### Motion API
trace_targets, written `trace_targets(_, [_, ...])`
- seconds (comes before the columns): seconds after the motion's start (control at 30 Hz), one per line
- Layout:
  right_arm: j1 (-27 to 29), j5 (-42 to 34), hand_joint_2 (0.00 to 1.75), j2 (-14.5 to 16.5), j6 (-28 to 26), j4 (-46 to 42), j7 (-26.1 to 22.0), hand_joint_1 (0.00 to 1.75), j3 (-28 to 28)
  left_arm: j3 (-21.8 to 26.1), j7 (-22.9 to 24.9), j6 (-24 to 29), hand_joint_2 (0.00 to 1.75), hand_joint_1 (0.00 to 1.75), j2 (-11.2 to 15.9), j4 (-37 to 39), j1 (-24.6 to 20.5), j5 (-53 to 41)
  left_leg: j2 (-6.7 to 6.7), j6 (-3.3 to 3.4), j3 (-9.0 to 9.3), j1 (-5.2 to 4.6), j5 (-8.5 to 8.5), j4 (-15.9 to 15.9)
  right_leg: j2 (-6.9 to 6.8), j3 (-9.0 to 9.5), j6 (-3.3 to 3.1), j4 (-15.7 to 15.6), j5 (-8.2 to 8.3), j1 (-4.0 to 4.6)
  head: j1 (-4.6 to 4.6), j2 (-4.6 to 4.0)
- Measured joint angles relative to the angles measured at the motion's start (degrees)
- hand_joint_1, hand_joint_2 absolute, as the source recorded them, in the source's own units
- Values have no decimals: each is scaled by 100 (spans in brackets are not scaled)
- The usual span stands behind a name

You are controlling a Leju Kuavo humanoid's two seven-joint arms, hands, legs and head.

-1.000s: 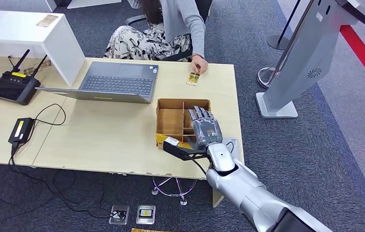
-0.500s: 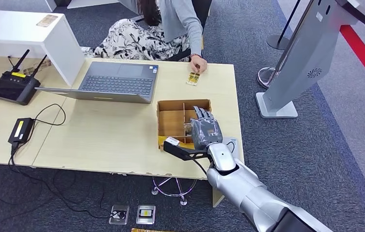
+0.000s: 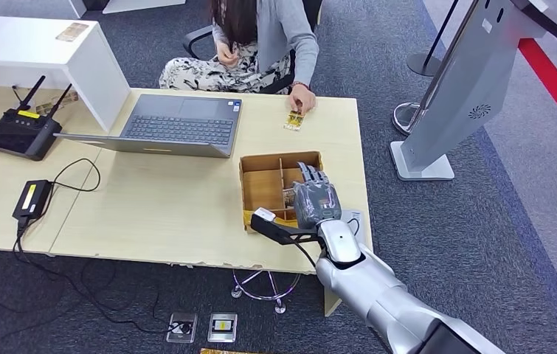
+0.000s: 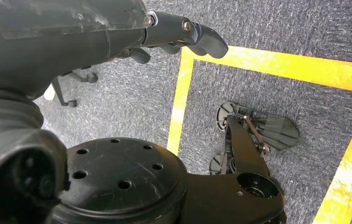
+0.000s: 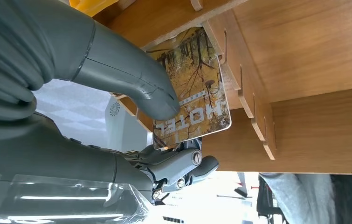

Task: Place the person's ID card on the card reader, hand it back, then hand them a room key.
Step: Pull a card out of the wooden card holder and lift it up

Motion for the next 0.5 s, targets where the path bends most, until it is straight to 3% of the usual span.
trace_targets(0.13, [14, 159, 175, -37, -281, -208, 19, 175, -52, 0, 54, -15, 0, 0, -1, 0, 1, -4, 2, 0, -2, 0, 0, 0, 0, -1, 0, 1, 0, 0, 1, 0])
trace_targets(0.5, [-316, 698, 175, -138, -279, -1152, 235, 175, -283, -1, 81, -104, 0, 0, 1, 0, 0, -131, 2, -1, -2, 0, 1, 0, 1, -2, 0, 1, 1, 0, 1, 0])
